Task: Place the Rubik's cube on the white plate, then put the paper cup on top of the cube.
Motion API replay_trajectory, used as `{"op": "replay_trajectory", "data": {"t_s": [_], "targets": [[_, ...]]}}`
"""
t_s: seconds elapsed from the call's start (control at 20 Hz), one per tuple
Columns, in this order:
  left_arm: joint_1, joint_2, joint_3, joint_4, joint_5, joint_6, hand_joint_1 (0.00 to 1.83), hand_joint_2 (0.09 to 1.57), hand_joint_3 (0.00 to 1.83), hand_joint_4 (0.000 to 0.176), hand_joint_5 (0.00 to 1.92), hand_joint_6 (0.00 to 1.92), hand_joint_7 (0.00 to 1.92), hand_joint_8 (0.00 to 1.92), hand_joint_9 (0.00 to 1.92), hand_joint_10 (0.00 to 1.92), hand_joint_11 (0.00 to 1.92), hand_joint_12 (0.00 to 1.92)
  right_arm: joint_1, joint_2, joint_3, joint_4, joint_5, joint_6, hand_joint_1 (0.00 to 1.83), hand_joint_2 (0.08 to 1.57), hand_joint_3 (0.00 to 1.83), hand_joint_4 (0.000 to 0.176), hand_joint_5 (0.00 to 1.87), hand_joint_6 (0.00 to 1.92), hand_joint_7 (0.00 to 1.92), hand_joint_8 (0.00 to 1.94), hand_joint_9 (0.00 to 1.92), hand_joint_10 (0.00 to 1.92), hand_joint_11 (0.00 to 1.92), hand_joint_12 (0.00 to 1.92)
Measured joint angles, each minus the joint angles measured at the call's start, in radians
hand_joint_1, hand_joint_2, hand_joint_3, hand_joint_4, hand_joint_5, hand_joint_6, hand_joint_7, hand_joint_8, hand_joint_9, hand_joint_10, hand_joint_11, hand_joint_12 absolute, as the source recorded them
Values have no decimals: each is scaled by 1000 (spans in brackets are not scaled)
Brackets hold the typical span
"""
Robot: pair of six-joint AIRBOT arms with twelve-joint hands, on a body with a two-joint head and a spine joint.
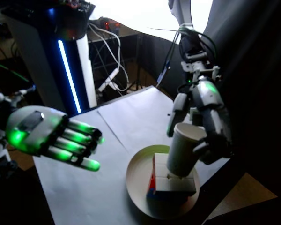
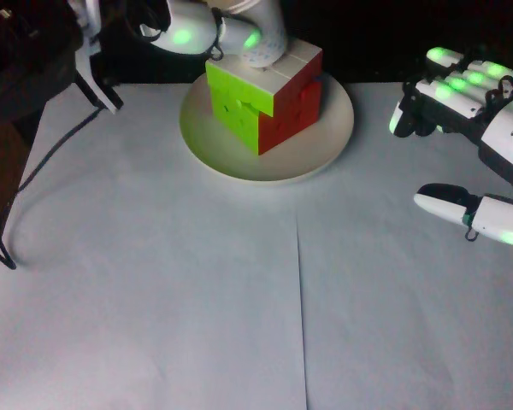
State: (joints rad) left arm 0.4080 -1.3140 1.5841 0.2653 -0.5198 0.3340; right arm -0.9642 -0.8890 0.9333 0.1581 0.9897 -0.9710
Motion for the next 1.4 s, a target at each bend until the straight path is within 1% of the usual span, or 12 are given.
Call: {"op": "replay_trajectory", "data": {"t_s": [0.25, 0.3, 0.4, 0.45, 0.55, 0.6, 0.65, 1.05, 1.15, 1.25, 1.3, 1.4], "targets": [[-4, -17, 16, 35, 4, -31, 1045, 1143, 0, 18, 61, 1156, 164, 725, 91, 1079, 134, 1678, 0, 0, 0, 2, 0, 0, 959, 1232, 0, 0, 41, 1427, 145, 1498, 169, 1793, 187, 1921], [-4, -17, 17, 35, 5, -31, 927, 1134, 0, 56, 89, 835, 217, 465, 74, 944, 16, 1696, 0, -1, 0, 2, 0, 0, 967, 1230, 0, 0, 59, 1422, 187, 1489, 204, 1783, 159, 1921], [-4, -17, 17, 35, 7, -31, 906, 1121, 0, 67, 120, 553, 209, 165, 10, 795, 0, 1621, 0, -1, 0, 2, 0, 0, 973, 1232, 0, 0, 56, 1419, 158, 1487, 199, 1791, 192, 1921], [-4, -17, 17, 39, 10, -31, 842, 1117, 0, 88, 150, 285, 50, 7, 0, 186, 0, 1393, 0, -3, 0, 3, 1, 0, 952, 1233, 1, 0, 51, 1431, 185, 1530, 155, 1717, 42, 1921], [-4, -17, 17, 42, 17, -31, 765, 1123, 2, 93, 163, 58, 26, 1, 0, 0, 0, 167, -1, -3, 0, 2, 0, 0, 974, 1228, 0, 0, 54, 1426, 194, 1545, 161, 1734, 0, 1921], [-4, -17, 17, 43, 23, -31, 716, 1117, 0, 89, 111, 18, 13, 0, 2, 1, 0, 6, -1, -3, 2, 3, 0, 0, 960, 1228, 0, 0, 68, 1398, 187, 1487, 229, 1773, 162, 1921], [-4, -17, 18, 48, 27, -31, 716, 1135, 6, 79, 59, 0, 0, 0, 0, 0, 19, 11, -1, -3, 2, 5, 1, 0, 939, 1229, 0, 0, 71, 1390, 204, 1497, 179, 1728, 43, 1921], [-4, -7, 9, 47, 19, -31, 690, 1041, 0, 172, 0, 0, 0, 0, 0, 0, 1, 1, -8, -5, 2, 6, 0, 0, 966, 1228, 0, 0, 35, 1409, 134, 1454, 161, 1784, 129, 1921], [-4, 19, -19, 52, -9, -20, 655, 1090, 3, 144, 0, 0, 0, 0, 0, 0, 0, 0, -11, -5, 2, 10, 1, 1, 900, 1237, 3, 0, 50, 1349, 159, 1386, 201, 1738, 163, 1921], [-4, 58, -58, 41, -44, 15, 608, 1101, 8, 163, 0, 0, 0, 0, 0, 0, 0, 0, -11, -4, 1, 10, 0, 5, 882, 1240, 3, 0, 39, 1351, 149, 1395, 181, 1746, 144, 1921], [-4, 87, -89, 33, -67, 45, 716, 1121, 13, 91, 0, 0, 0, 0, 0, 0, 0, 0, -11, -2, 1, 10, 0, 5, 952, 1256, 7, 0, 42, 1376, 146, 1415, 131, 1663, 5, 1921], [1, 127, -132, 20, -105, 74, 691, 1096, 1, 143, 0, 0, 0, 0, 0, 0, 0, 0, -11, 6, -4, 10, 0, 6, 959, 1260, 4, 0, 75, 1329, 189, 1398, 195, 1666, 72, 1921]]}}
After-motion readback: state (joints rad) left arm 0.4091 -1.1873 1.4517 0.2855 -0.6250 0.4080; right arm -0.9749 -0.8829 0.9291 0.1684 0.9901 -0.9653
